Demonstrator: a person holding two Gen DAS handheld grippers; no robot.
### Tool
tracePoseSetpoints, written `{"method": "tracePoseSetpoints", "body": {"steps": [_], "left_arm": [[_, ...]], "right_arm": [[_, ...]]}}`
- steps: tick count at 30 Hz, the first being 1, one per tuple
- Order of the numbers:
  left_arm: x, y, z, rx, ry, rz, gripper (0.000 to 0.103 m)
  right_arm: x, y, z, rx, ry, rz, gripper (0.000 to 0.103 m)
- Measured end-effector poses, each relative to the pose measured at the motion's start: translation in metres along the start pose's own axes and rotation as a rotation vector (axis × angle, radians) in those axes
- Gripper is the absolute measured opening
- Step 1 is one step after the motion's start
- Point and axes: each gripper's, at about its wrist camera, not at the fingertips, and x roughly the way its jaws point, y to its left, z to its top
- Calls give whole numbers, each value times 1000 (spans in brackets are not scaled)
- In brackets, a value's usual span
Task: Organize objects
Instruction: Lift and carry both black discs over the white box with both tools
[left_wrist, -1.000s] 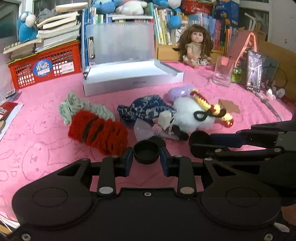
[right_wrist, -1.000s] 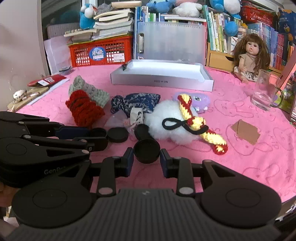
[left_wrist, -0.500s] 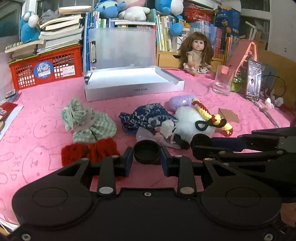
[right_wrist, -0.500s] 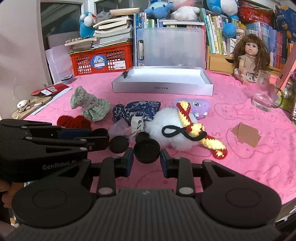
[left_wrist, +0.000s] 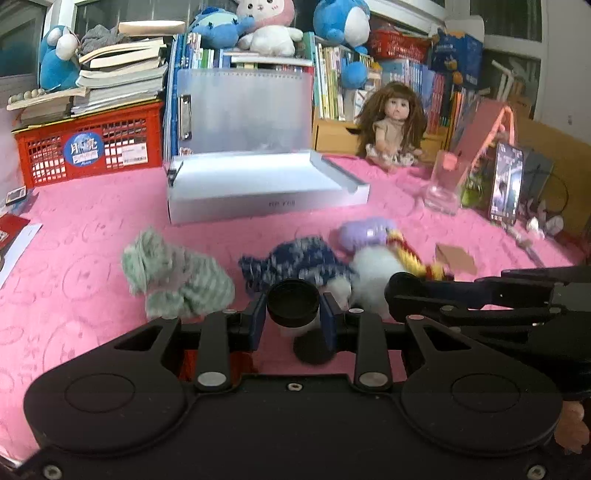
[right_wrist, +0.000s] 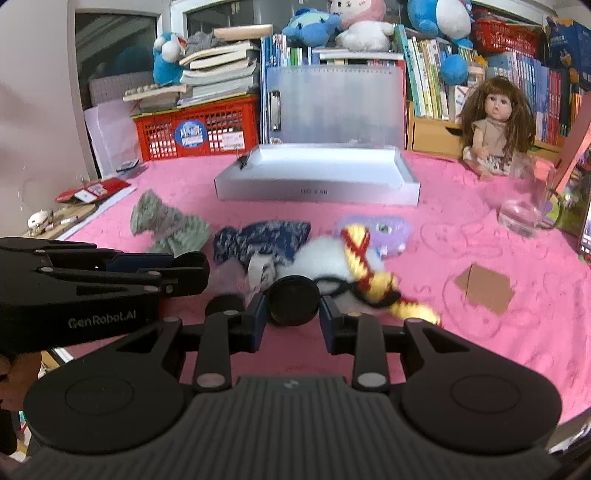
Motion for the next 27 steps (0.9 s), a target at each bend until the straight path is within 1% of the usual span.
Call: {"method": "tracePoseSetpoints", "body": {"steps": [7,14,18,22,24,27], "left_arm": [[15,18,46,-42,-45,6,30],[46,31,96,-53,-58,19,30],[73,39,117,-77,-30,24,30],[106,49,138,-84,-3,51,30],[126,56,150,-97,16,62,30],[159,66,167,-113,44,67,30]], "right_arm": [[8,-19,35,39,-40,-5,36],[31,-38,79,74,-69,-26,36],[52,-49,99,93,-49,-24,36],[75,-57,118,75,-24,-49,36],[91,-62,130,68,-2,-47,36],[120,-74,150,87,57,-18,36]]}}
